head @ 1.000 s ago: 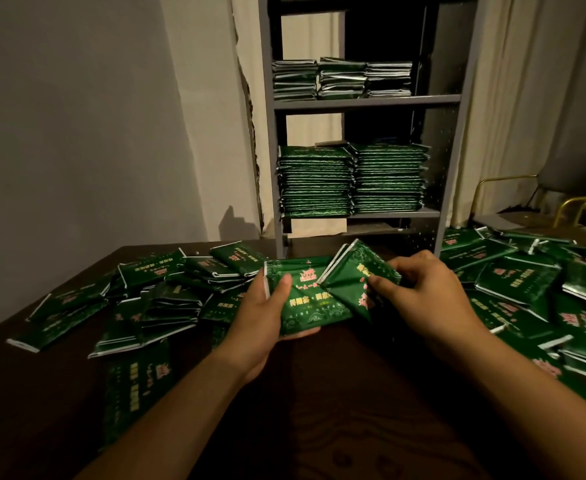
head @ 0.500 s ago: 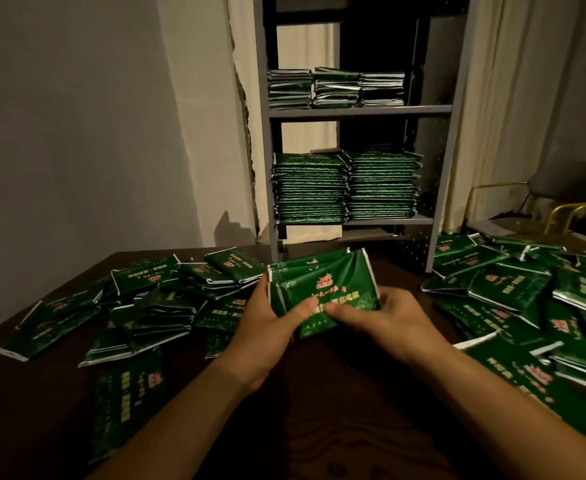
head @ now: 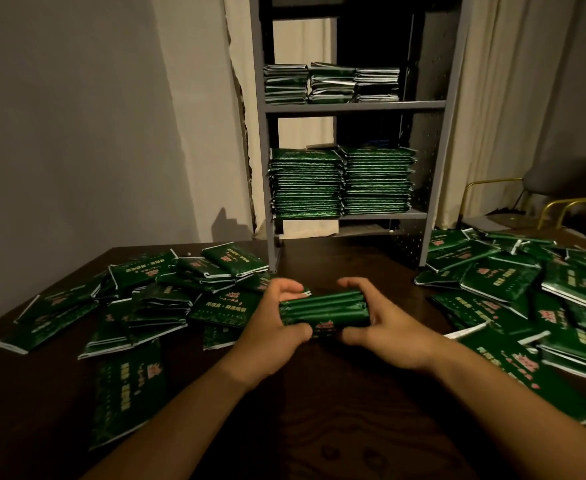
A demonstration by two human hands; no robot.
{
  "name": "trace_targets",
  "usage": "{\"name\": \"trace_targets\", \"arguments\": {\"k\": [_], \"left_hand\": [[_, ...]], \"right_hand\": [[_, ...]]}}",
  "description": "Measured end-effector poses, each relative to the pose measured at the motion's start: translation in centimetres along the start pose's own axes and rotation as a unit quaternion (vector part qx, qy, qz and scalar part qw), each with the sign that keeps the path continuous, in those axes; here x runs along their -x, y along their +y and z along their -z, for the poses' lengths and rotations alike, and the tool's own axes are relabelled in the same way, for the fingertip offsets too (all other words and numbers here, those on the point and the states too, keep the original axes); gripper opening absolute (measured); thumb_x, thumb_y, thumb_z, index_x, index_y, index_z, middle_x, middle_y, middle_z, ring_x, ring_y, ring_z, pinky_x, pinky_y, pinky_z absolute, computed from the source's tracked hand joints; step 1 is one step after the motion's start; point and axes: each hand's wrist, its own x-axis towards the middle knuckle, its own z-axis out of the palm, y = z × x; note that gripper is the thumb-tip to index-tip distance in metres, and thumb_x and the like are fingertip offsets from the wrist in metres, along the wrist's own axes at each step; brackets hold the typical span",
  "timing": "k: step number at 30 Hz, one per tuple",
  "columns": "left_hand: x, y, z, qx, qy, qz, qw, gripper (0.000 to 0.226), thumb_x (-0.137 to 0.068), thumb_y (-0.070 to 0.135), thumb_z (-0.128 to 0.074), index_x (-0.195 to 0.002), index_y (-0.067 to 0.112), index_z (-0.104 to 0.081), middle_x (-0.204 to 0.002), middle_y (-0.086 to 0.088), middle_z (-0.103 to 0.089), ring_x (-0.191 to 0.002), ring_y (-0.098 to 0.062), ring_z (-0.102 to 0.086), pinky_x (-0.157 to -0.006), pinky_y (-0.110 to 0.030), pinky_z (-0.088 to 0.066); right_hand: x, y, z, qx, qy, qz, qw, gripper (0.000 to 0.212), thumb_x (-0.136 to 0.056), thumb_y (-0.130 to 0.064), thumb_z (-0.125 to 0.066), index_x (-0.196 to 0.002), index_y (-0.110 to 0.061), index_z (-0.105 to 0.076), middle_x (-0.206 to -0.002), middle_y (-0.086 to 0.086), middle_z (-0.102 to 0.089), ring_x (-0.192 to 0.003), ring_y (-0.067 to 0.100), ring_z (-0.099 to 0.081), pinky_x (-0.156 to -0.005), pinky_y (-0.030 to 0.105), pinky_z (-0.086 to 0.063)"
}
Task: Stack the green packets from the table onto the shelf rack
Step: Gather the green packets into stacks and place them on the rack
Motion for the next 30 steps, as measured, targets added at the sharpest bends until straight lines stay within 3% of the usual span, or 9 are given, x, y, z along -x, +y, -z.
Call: {"name": "trace_targets", "arguments": {"k": [4,5,7,9,15,17,20,25,30], "left_hand": [[-0.2,-0.6,-0.1,0.000,0.028,0.021,0.999,0.047,-0.086,-0.009,-0.061,-0.114,0.026,-0.050,-0.111,-0.008,-0.062,-0.089,-0.017,-0.065,-0.073,-0.029,-0.058],[-0.3,-0.5,0.0,0.006,0.033,0.026,0.999,0.046,-0.087,-0.010,-0.061,-0.116,0.024,-0.049,-0.110,-0.007,-0.062,-0.090,-0.012,-0.065,-0.070,-0.024,-0.057],[-0.4,-0.5,-0.1,0.006,0.020,0.039,0.999,0.045,-0.089,-0.010,-0.058,-0.120,0.021,-0.048,-0.108,-0.004,-0.064,-0.090,-0.006,-0.064,-0.063,-0.014,-0.052],[-0.4,-0.4,-0.3,-0.007,0.002,0.052,0.999,0.047,-0.090,-0.009,-0.057,-0.123,0.023,-0.047,-0.109,-0.004,-0.066,-0.094,-0.007,-0.065,-0.068,-0.016,-0.053],[-1.3,1.7,0.7,0.028,0.033,0.055,0.998,0.040,-0.088,-0.003,-0.065,-0.118,0.022,-0.056,-0.112,-0.001,-0.070,-0.106,-0.015,-0.066,-0.086,-0.030,-0.052],[-1.3,2.8,1.1,0.064,0.033,0.057,0.996,0.034,-0.087,0.008,-0.070,-0.115,0.023,-0.060,-0.110,0.000,-0.073,-0.107,-0.019,-0.067,-0.091,-0.036,-0.052],[-1.1,4.5,1.7,0.116,0.028,0.053,0.991,0.035,-0.077,0.032,-0.073,-0.110,0.027,-0.066,-0.110,0.000,-0.075,-0.112,-0.026,-0.068,-0.106,-0.052,-0.047],[-0.8,7.2,2.5,0.120,0.036,0.018,0.992,0.010,-0.096,0.019,-0.065,-0.106,0.021,-0.069,-0.101,-0.001,-0.078,-0.102,-0.026,-0.072,-0.101,-0.053,-0.052],[-0.8,9.9,2.4,0.102,0.063,0.011,0.993,0.006,-0.098,0.023,-0.063,-0.100,0.023,-0.068,-0.102,-0.006,-0.076,-0.103,-0.031,-0.070,-0.099,-0.055,-0.052]], "right_hand": [[-0.3,0.1,0.5,-0.007,0.071,-0.007,0.997,0.052,-0.091,0.009,-0.058,-0.128,-0.025,-0.045,-0.115,0.001,-0.063,-0.100,0.011,-0.066,-0.082,0.024,-0.056],[-0.4,0.1,0.6,0.006,0.076,-0.009,0.997,0.048,-0.092,0.007,-0.057,-0.126,-0.025,-0.045,-0.117,0.000,-0.063,-0.104,0.010,-0.064,-0.085,0.024,-0.055],[-0.3,0.3,0.2,0.051,0.052,-0.015,0.997,0.045,-0.095,0.004,-0.055,-0.127,-0.024,-0.043,-0.118,-0.006,-0.061,-0.109,0.001,-0.058,-0.088,0.013,-0.049],[-0.3,0.4,-0.1,0.068,0.044,-0.012,0.997,0.044,-0.096,0.004,-0.055,-0.129,-0.023,-0.042,-0.119,-0.011,-0.059,-0.113,-0.004,-0.054,-0.085,0.004,-0.043],[-0.9,-1.2,0.7,-0.045,0.111,-0.026,0.992,0.038,-0.094,0.005,-0.058,-0.125,-0.017,-0.052,-0.120,-0.001,-0.066,-0.110,0.010,-0.063,-0.089,0.023,-0.053],[-1.1,-2.2,0.7,-0.072,0.120,-0.029,0.990,0.034,-0.094,0.005,-0.058,-0.122,-0.014,-0.054,-0.119,0.005,-0.067,-0.109,0.018,-0.066,-0.094,0.034,-0.055],[-0.7,-3.9,0.9,-0.102,0.131,-0.028,0.986,0.029,-0.094,0.005,-0.058,-0.118,-0.011,-0.057,-0.117,0.010,-0.068,-0.107,0.025,-0.067,-0.092,0.037,-0.056],[0.8,-6.8,1.6,-0.080,0.154,0.005,0.985,0.028,-0.094,-0.006,-0.064,-0.120,-0.012,-0.055,-0.116,0.010,-0.066,-0.097,0.022,-0.069,-0.066,0.023,-0.056],[1.6,-8.9,2.6,-0.008,0.185,0.059,0.981,0.045,-0.091,-0.016,-0.071,-0.126,-0.017,-0.042,-0.122,0.014,-0.057,-0.102,0.028,-0.067,-0.077,0.039,-0.061]]}}
